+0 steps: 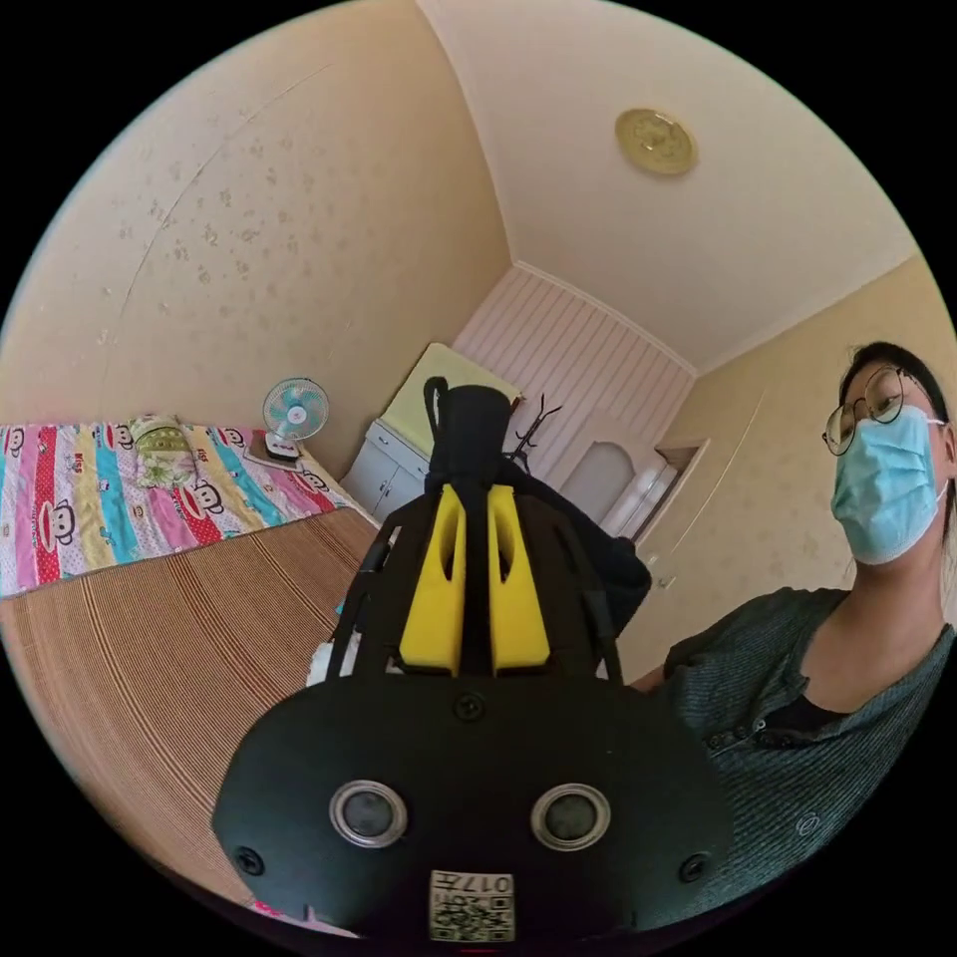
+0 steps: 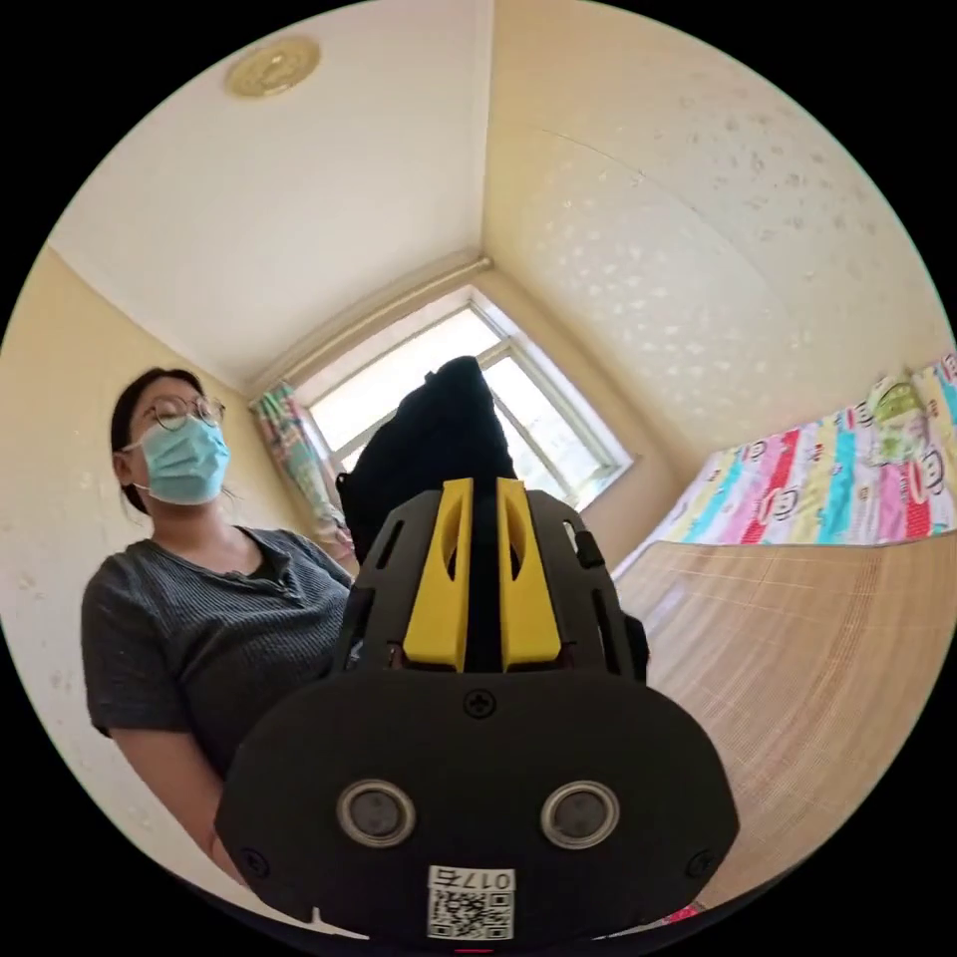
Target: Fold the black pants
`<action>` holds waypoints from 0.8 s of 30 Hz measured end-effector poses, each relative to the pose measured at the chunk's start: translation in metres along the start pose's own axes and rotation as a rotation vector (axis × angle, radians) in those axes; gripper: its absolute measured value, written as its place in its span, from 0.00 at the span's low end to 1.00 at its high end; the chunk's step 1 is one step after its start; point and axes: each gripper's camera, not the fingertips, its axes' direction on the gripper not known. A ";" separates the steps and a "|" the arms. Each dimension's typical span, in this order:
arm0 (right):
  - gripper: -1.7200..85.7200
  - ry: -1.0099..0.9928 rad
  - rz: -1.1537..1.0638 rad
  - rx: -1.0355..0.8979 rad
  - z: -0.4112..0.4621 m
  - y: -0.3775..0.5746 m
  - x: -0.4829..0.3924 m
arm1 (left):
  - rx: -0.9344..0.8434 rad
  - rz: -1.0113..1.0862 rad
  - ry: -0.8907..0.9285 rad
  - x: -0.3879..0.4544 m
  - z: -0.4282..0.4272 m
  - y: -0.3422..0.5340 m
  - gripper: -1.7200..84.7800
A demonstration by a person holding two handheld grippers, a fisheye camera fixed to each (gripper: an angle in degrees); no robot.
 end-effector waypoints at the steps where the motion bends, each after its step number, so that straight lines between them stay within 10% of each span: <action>1: 0.12 0.092 -0.029 0.003 0.001 0.014 -0.026 | 0.055 0.006 -0.044 0.004 -0.011 0.000 0.05; 7: 0.27 0.280 -0.201 -0.113 0.061 0.072 -0.126 | 0.180 0.190 -0.228 0.059 -0.040 -0.016 0.05; 13: 0.22 0.830 -0.257 -0.119 0.129 0.083 -0.145 | 0.157 0.271 -0.169 0.086 -0.054 -0.033 0.05; 24: 0.06 0.683 -0.468 0.142 0.111 -0.023 -0.222 | 0.195 0.476 -0.292 0.124 -0.168 -0.081 0.06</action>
